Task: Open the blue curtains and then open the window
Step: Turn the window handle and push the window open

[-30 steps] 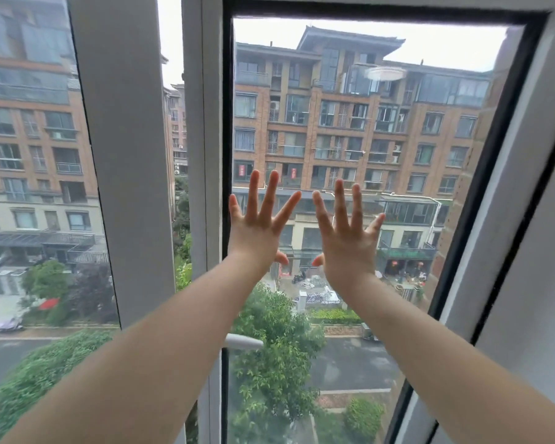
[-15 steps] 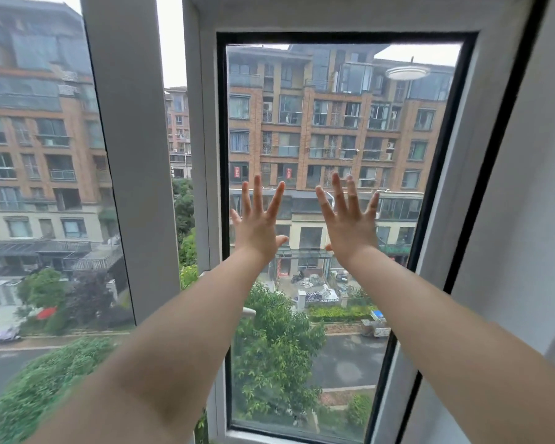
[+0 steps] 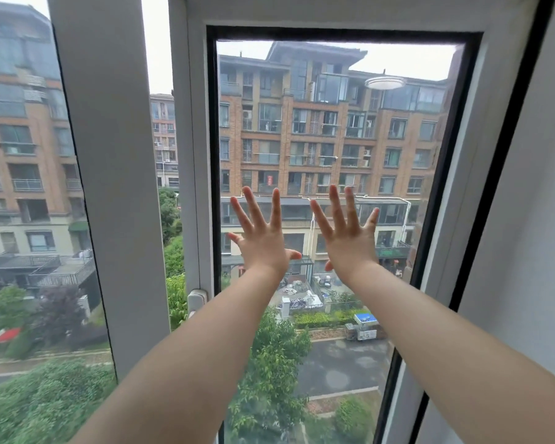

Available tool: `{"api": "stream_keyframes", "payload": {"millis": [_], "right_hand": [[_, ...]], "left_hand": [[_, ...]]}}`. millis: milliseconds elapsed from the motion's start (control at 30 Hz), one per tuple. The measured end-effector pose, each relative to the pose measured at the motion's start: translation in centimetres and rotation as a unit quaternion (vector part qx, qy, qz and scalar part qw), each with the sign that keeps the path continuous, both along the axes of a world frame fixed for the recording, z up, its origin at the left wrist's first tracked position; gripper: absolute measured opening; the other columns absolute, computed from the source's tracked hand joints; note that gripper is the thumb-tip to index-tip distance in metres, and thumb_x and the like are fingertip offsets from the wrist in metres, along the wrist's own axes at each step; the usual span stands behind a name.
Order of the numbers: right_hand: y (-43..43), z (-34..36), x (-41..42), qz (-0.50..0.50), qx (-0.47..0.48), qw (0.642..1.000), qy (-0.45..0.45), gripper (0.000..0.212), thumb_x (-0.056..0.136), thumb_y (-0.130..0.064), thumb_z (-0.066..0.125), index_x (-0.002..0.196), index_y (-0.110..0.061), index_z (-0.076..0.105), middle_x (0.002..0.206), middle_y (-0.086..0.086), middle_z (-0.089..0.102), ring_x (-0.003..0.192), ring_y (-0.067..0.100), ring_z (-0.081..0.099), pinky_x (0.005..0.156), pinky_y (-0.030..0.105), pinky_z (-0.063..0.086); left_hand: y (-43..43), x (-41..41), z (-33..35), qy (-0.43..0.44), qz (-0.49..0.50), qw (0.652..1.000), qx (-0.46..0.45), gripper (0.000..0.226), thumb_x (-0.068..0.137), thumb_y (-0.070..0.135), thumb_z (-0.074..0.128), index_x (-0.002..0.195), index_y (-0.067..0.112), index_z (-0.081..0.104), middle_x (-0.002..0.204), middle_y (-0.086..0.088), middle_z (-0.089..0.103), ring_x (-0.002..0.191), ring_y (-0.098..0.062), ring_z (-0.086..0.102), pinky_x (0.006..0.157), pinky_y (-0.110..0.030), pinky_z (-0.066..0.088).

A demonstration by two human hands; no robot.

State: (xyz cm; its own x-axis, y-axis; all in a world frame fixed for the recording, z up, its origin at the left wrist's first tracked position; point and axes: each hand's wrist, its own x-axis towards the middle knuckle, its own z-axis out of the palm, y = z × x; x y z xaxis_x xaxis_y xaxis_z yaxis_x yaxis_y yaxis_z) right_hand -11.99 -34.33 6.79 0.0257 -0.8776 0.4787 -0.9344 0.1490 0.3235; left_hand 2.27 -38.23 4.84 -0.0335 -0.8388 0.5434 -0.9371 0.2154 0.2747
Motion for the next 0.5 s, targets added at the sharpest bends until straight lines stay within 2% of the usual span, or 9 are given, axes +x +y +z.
{"api": "stream_keyframes", "payload": {"millis": [167,267,400,500], "right_hand": [[-0.3,-0.1,-0.1,0.005,-0.001,1.0,0.002,0.13,0.074,-0.039,0.072,0.129,-0.025,-0.045,0.133,0.013,-0.055,0.131,0.038,-0.038,0.101,0.072,0.0],[-0.6,-0.3,-0.3,0.01,-0.004,1.0,0.006,0.13,0.072,-0.045,0.072,0.131,-0.027,-0.043,0.134,0.011,-0.053,0.132,0.037,-0.037,0.103,0.072,0.001],[-1.7,-0.6,-0.1,0.002,-0.021,1.0,0.001,0.13,0.075,-0.032,0.073,0.128,-0.029,-0.046,0.133,0.01,-0.056,0.128,0.035,-0.041,0.102,0.072,-0.001],[-3.5,-0.8,0.2,-0.001,-0.044,0.999,0.003,0.123,0.079,-0.021,0.068,0.13,-0.028,-0.043,0.132,0.01,-0.056,0.125,0.036,-0.044,0.097,0.071,-0.008]], "left_hand": [[-0.2,-0.4,0.2,0.018,-0.02,1.0,-0.001,0.129,0.067,0.057,0.069,0.13,0.031,-0.041,0.132,-0.016,-0.051,0.122,-0.041,-0.042,0.101,-0.072,0.017],[-0.9,-0.5,0.2,0.015,-0.026,1.0,0.004,0.131,0.067,0.057,0.07,0.126,0.031,-0.045,0.131,-0.017,-0.052,0.126,-0.044,-0.04,0.101,-0.073,0.015],[-2.5,-0.3,0.2,0.003,-0.039,0.999,0.01,0.131,0.068,0.056,0.07,0.126,0.029,-0.045,0.137,-0.018,-0.048,0.128,-0.046,-0.037,0.1,-0.073,0.016],[-4.9,0.0,0.3,0.001,-0.057,0.998,0.012,0.13,0.068,0.057,0.069,0.127,0.03,-0.044,0.138,-0.018,-0.047,0.129,-0.044,-0.037,0.101,-0.072,0.02]]}}
